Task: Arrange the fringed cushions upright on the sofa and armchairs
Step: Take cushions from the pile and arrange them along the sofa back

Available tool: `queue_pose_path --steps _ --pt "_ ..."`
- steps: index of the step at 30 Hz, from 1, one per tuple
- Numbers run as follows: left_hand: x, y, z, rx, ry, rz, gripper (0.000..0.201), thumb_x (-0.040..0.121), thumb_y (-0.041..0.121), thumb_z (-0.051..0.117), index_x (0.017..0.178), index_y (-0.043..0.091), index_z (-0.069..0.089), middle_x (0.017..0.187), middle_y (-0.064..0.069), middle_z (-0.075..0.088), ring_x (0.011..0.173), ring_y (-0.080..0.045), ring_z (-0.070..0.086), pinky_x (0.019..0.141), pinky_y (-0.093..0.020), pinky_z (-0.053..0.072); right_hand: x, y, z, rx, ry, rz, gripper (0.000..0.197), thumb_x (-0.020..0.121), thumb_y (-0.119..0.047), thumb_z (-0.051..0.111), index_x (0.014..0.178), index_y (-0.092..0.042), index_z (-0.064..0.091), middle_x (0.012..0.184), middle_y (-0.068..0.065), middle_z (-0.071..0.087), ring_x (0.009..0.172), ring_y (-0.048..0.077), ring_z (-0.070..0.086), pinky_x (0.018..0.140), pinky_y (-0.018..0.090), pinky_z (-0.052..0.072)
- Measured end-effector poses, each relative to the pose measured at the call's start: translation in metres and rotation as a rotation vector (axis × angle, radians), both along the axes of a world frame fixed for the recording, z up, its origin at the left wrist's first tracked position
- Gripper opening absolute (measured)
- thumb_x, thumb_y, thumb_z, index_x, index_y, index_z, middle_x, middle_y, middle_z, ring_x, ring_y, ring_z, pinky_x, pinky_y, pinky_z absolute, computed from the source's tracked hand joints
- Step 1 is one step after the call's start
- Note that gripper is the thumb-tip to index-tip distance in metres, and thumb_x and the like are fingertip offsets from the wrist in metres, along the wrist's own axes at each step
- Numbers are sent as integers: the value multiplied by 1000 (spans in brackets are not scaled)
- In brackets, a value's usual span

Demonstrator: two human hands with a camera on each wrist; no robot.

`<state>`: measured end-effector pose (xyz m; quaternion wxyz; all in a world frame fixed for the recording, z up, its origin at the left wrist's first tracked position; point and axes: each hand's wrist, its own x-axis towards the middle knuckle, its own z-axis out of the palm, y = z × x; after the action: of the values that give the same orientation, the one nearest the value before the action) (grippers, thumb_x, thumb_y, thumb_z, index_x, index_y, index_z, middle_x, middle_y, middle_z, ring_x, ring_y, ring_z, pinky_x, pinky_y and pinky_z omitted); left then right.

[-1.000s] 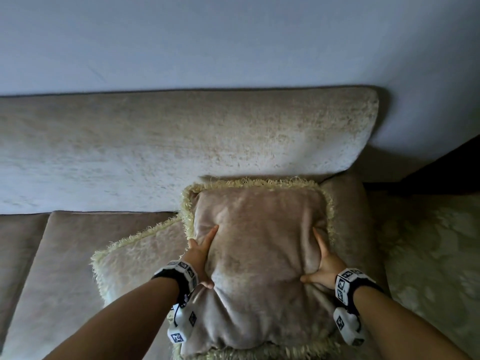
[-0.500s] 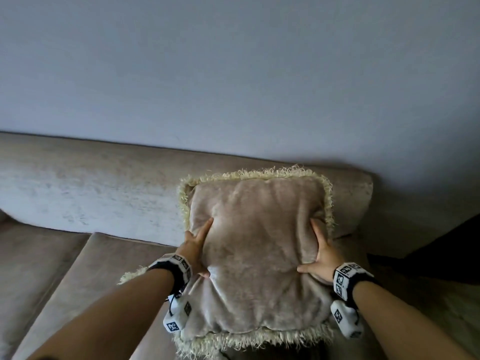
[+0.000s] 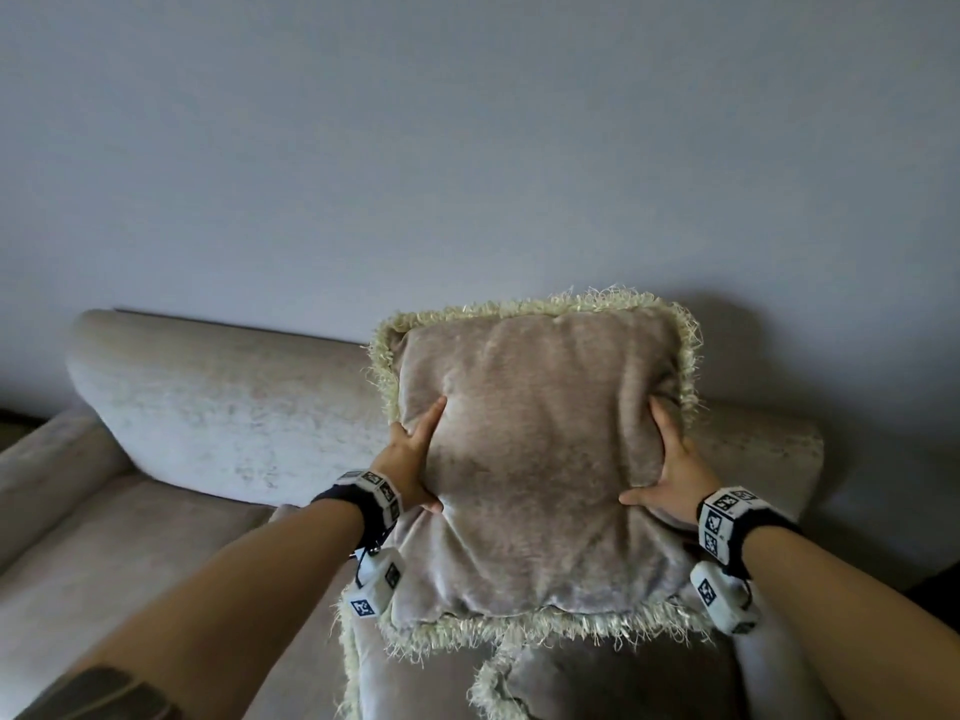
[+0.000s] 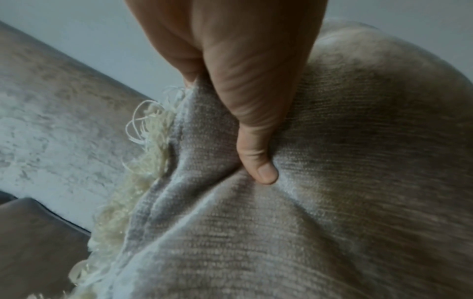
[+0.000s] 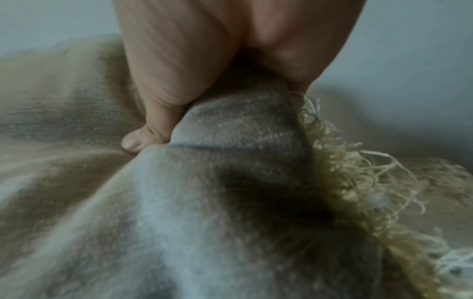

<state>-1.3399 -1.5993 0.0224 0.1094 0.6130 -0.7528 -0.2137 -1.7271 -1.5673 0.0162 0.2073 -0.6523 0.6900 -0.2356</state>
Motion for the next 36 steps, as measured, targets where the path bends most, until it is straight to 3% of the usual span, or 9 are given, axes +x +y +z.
queue_pose_path --steps 8,12,18,23,28,36 --pt "122 15 23 -45 -24 49 159 41 25 99 133 64 -25 148 -26 12 122 -46 50 104 -48 44 119 -6 11 -26 10 39 151 36 -58 92 140 -64 -17 158 12 23 137 39 37 107 56 39" --pt "168 27 25 -66 -31 95 159 40 28 99 132 64 -25 148 -26 13 123 -46 49 104 -49 44 166 -13 18 -51 39 113 149 43 -52 93 140 -62 -20 162 6 17 140 35 34 109 52 38" --pt "227 51 26 -83 -4 233 158 41 26 99 136 63 -22 144 -24 16 121 -46 51 105 -45 43 230 -39 34 -50 25 262 146 49 -42 95 138 -62 -19 162 8 17 142 33 31 112 46 34" --pt "287 79 26 -99 3 356 157 41 29 98 137 63 -21 145 -22 14 123 -45 48 107 -45 42 300 -61 39 -42 77 362 147 45 -51 93 135 -66 -22 161 12 16 140 37 33 111 50 35" --pt "367 115 20 -130 -10 461 158 38 32 99 130 68 -25 148 -23 5 123 -46 48 104 -43 42 395 -63 41 -29 115 458 147 45 -54 92 132 -67 -25 157 14 21 135 38 41 110 48 38" --pt "535 152 14 -123 -30 588 157 40 35 98 135 64 -23 149 -22 2 123 -48 47 105 -46 43 585 -67 40 -30 106 572 144 45 -55 91 131 -70 -24 151 18 29 124 40 50 104 48 44"
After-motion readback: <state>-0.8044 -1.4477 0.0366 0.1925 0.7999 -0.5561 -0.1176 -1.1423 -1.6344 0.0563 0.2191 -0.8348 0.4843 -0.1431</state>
